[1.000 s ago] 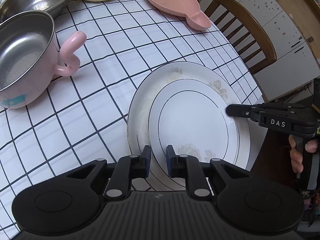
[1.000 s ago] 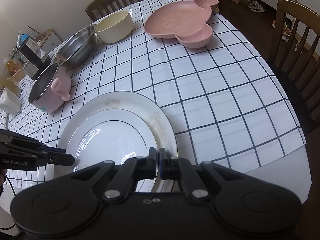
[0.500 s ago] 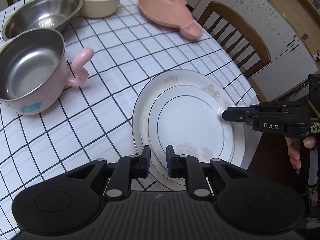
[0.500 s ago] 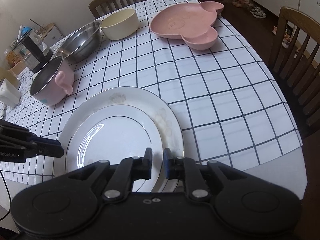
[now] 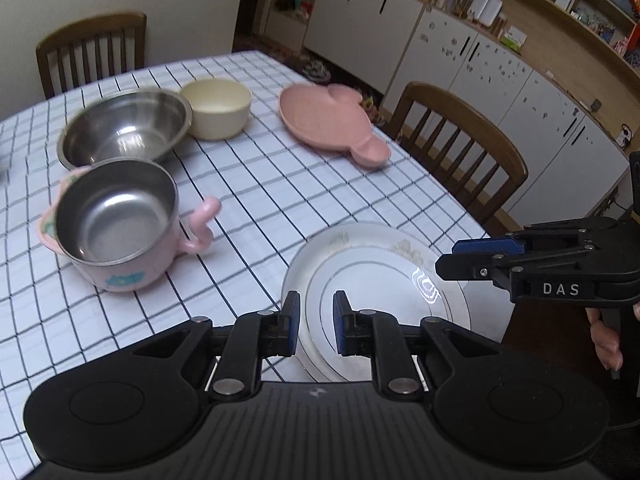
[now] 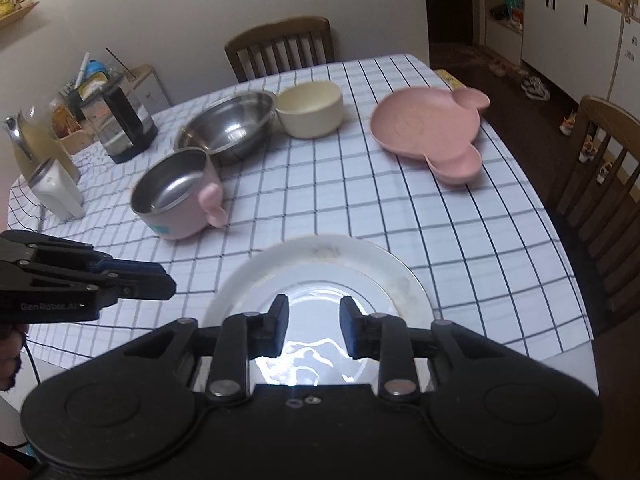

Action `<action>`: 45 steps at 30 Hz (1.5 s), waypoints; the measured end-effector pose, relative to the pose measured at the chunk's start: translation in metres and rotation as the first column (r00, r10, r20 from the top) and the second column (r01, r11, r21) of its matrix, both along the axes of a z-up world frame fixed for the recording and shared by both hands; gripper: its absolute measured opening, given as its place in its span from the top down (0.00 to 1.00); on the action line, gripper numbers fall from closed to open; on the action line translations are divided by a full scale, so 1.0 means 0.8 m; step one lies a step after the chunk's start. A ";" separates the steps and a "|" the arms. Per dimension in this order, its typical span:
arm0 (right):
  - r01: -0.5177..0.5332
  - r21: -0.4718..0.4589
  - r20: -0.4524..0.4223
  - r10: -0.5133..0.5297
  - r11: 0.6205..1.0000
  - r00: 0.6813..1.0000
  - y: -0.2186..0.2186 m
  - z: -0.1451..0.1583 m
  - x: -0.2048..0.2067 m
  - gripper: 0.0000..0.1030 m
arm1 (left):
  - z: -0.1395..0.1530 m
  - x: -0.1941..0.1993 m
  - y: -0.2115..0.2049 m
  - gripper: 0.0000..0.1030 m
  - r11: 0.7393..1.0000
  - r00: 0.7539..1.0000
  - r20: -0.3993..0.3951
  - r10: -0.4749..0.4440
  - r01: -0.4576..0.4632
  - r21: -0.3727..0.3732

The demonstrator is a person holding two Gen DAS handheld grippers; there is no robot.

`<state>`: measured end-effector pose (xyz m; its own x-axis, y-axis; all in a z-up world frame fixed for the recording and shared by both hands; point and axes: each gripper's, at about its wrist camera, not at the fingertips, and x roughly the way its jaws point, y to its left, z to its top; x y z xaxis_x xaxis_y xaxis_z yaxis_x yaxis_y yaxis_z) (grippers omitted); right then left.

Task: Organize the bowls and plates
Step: 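Move both grippers toward the pink bear-shaped plate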

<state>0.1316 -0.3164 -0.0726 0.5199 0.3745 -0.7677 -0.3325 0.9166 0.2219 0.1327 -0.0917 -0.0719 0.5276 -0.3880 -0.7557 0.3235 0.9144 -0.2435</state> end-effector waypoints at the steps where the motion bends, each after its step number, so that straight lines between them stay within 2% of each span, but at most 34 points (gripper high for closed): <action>1: -0.004 0.001 0.014 0.004 1.000 1.000 0.004 0.007 -0.003 0.69 | 0.005 -0.002 0.002 0.84 1.000 1.000 0.014 0.003 -0.002 -0.003; 3: -0.005 -0.007 0.040 0.006 1.000 0.999 0.012 0.018 -0.007 0.68 | 0.015 -0.006 0.006 0.79 1.000 0.999 0.043 0.004 -0.004 0.000; 6: 0.005 -0.010 0.068 -0.004 1.000 0.998 0.020 0.033 -0.012 0.63 | 0.029 -0.010 0.011 0.59 1.000 0.996 0.092 0.005 -0.005 -0.003; 7: 0.007 -0.015 0.080 -0.006 1.000 0.997 0.023 0.038 -0.014 0.62 | 0.034 -0.010 0.012 0.44 1.000 0.994 0.111 0.011 -0.010 -0.004; 8: 0.009 -0.021 0.092 -0.007 1.000 0.996 0.025 0.042 -0.015 0.62 | 0.039 -0.012 0.013 0.34 1.000 0.991 0.136 0.020 -0.019 -0.007; 14: 0.049 -0.036 0.141 -0.044 0.998 0.989 0.026 0.065 -0.017 0.48 | 0.067 -0.004 0.009 0.30 1.000 0.978 0.207 0.006 -0.002 -0.020; 17: 0.077 -0.043 0.162 -0.070 0.996 0.984 0.024 0.070 -0.013 0.36 | 0.074 0.007 0.003 0.25 1.000 0.973 0.229 0.007 -0.002 -0.021; 21: 0.111 -0.060 0.182 -0.098 0.992 0.978 0.019 0.072 -0.004 0.21 | 0.078 0.030 -0.006 0.23 0.999 0.971 0.239 0.017 -0.008 -0.041; 23: 0.127 -0.063 0.192 -0.113 0.990 0.975 0.016 0.073 0.002 0.18 | 0.078 0.042 -0.010 0.23 0.999 0.969 0.245 0.016 -0.005 -0.048; 25: 0.148 -0.069 0.205 -0.131 0.987 0.970 0.012 0.073 0.009 0.08 | 0.078 0.056 -0.017 0.23 0.999 0.967 0.254 0.016 -0.004 -0.046; 28: 0.158 -0.077 0.212 -0.139 0.984 0.967 0.004 0.071 0.024 0.04 | 0.077 0.082 -0.030 0.23 0.999 0.965 0.260 0.023 -0.012 -0.046; 36: 0.185 -0.095 0.189 -0.165 0.978 0.968 -0.033 0.061 0.091 0.03 | 0.061 0.159 -0.074 0.23 0.999 0.970 0.241 0.034 -0.032 -0.014; 45: 0.183 -0.135 0.163 -0.161 0.974 0.973 -0.076 0.034 0.183 0.03 | 0.017 0.255 -0.120 0.23 0.998 0.987 0.150 0.056 -0.062 0.034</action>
<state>0.2781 -0.3771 -0.0451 0.6799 0.1572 -0.7162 -0.1861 0.9818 0.0389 0.3367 -0.1878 -0.0580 0.6567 -0.3254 -0.6803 0.2991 0.9405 -0.1612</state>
